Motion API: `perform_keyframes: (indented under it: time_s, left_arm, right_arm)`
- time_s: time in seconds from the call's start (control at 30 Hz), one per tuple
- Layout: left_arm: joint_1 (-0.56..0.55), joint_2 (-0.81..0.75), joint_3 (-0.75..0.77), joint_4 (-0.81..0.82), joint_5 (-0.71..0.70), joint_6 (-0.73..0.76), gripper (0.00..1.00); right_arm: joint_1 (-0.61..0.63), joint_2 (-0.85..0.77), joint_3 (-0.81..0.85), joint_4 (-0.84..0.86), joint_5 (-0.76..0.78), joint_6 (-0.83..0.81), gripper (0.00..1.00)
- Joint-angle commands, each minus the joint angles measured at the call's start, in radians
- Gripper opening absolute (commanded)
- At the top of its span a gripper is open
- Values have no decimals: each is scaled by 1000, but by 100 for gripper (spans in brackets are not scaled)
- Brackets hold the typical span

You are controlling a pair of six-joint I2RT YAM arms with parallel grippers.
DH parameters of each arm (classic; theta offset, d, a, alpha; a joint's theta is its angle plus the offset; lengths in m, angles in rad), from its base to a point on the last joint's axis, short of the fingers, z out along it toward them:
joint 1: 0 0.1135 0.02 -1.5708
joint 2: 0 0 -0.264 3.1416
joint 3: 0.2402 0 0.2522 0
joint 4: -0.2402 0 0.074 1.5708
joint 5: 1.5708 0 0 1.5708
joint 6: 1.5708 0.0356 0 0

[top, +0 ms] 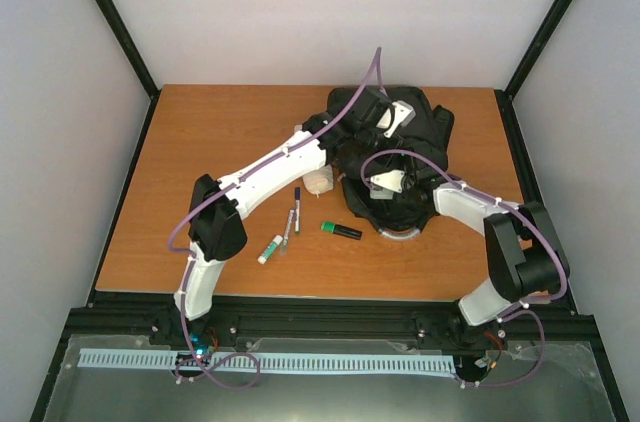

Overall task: Pack the student bag
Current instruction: Place the book in the student bag.

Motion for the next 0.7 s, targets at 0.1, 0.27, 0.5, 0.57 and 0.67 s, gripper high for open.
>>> perform_keyframes:
  time_s: [0.1,0.27,0.5,0.57,0.67]
  left_arm:
    - [-12,-27,69,41,62,23,1]
    - [-13,-27,68,31,59,37,1]
    - [-13,-21,66,32,71,38,1]
    - [-13,-18,66,33,74,40,1]
    - [-13,-20,66,30,75,42,1]
  right_arm:
    - [8,103,49,120,106,18,65]
    - [9,35,113,-168,-94,7,71]
    - [19,-17,88,-268,-89,-21,79]
    - [22,-9,65,-216,-40,-22,79]
    - [29,25,37,-107,44,-27,79]
